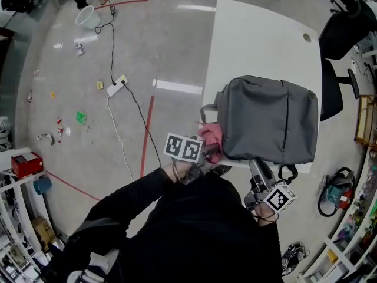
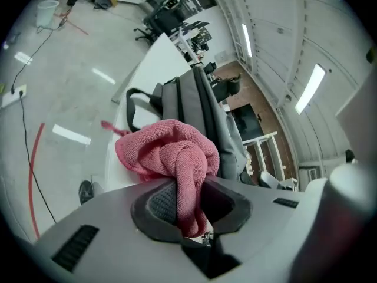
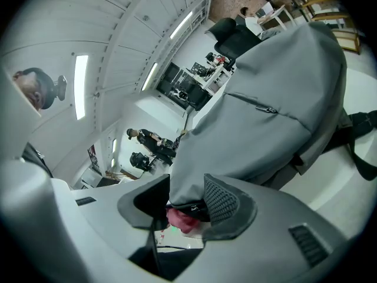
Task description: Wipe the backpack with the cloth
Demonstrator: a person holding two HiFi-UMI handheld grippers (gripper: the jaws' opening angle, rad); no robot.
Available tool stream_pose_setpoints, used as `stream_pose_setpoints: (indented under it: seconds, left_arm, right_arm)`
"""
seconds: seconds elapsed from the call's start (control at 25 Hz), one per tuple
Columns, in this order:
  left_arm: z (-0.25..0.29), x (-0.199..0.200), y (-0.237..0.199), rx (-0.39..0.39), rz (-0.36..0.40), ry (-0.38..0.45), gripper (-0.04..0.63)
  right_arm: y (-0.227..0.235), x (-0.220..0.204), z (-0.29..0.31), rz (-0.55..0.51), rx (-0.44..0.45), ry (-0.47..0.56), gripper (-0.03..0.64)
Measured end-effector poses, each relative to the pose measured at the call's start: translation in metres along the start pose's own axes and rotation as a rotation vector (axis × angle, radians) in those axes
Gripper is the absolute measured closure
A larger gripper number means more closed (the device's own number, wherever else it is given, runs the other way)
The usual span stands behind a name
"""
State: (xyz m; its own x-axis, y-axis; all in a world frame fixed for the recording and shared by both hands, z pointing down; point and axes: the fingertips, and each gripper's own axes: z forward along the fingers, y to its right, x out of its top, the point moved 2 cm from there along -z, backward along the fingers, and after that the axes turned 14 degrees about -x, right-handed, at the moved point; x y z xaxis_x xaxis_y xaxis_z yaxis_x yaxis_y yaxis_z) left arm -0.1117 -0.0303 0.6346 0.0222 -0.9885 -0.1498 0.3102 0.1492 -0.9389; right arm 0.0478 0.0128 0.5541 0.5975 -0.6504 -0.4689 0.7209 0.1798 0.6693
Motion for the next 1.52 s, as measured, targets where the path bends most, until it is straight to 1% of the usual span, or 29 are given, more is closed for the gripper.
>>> stream_pose_setpoints:
  seconds: [0.08,0.16,0.2,0.36,0.48,0.56,0.6,0.64,0.68,0.76,0.84,0.92,1.0,1.08,1.12,1.16,1.24,1.32,1.36,1.4,1.44,1.52]
  left_arm:
    - [-0.008,0.029,-0.002,0.021,0.115,-0.027,0.509]
    - [-0.014,0.069,-0.007,0.064,0.275,-0.067,0.509]
    - [-0.016,0.09,-0.01,0.087,0.362,-0.104,0.511]
    - [-0.004,0.169,-0.016,0.175,0.714,-0.327,0.509]
    - [0.014,0.224,-0.021,0.272,1.0,-0.488,0.509]
    - [0.034,0.247,-0.025,0.343,1.217,-0.624,0.509]
    - [0.049,0.252,-0.026,0.365,1.327,-0.695,0.509]
    - [0.064,0.256,-0.028,0.375,1.426,-0.76,0.509]
    - [0.08,0.259,-0.029,0.376,1.508,-0.81,0.509]
    - [0.102,0.266,-0.027,0.376,1.62,-0.864,0.509]
    - [0.109,0.275,-0.023,0.383,1.679,-0.881,0.509]
    - [0.104,0.28,-0.022,0.397,1.687,-0.877,0.511]
    - [0.088,0.277,-0.025,0.415,1.657,-0.868,0.509]
    - [0.063,0.263,-0.032,0.434,1.595,-0.87,0.509]
    - [0.049,0.252,-0.035,0.435,1.541,-0.87,0.509]
    - [0.035,0.239,-0.036,0.422,1.464,-0.867,0.509]
    - [0.013,0.201,-0.031,0.344,1.249,-0.83,0.509]
    - [-0.001,0.156,-0.021,0.247,1.026,-0.741,0.509]
    - [-0.006,0.134,-0.017,0.214,0.937,-0.686,0.509]
    - [-0.01,0.115,-0.014,0.197,0.868,-0.633,0.509]
    - [-0.014,0.098,-0.011,0.194,0.817,-0.589,0.509]
    - [-0.019,0.066,-0.006,0.199,0.747,-0.52,0.509]
  right_arm:
    - [0.001,0.002,0.0,0.005,-0.017,0.013,0.426]
    - [0.001,0.003,-0.001,0.008,-0.034,0.03,0.426]
    - [0.0,0.004,0.0,0.008,-0.042,0.039,0.426]
    - [-0.005,0.009,0.001,0.006,-0.081,0.077,0.426]
    - [-0.007,0.011,-0.002,0.025,-0.113,0.117,0.426]
    - [0.0,0.007,-0.01,0.05,-0.142,0.133,0.426]
    - [0.004,0.003,-0.015,0.064,-0.159,0.137,0.426]
    - [0.008,-0.001,-0.021,0.078,-0.175,0.142,0.426]
    - [0.009,-0.004,-0.024,0.088,-0.188,0.148,0.426]
    - [0.007,-0.005,-0.026,0.102,-0.199,0.166,0.426]
    - [0.003,-0.003,-0.024,0.109,-0.198,0.19,0.426]
    - [0.003,0.002,-0.021,0.121,-0.192,0.217,0.426]
    - [0.004,0.005,-0.018,0.141,-0.177,0.227,0.426]
    - [0.001,0.004,-0.017,0.148,-0.153,0.213,0.426]
    - [-0.002,0.003,-0.015,0.14,-0.144,0.199,0.426]
    - [-0.004,0.003,-0.013,0.127,-0.135,0.183,0.426]
    - [-0.006,0.003,-0.007,0.097,-0.109,0.149,0.426]
    - [-0.009,0.001,-0.003,0.065,-0.065,0.114,0.426]
    - [-0.011,0.001,-0.001,0.048,-0.037,0.098,0.426]
    - [-0.014,0.001,0.002,0.029,-0.012,0.083,0.426]
    - [-0.018,0.001,0.004,0.011,0.012,0.071,0.426]
    - [-0.026,0.002,0.007,-0.024,0.065,0.051,0.426]
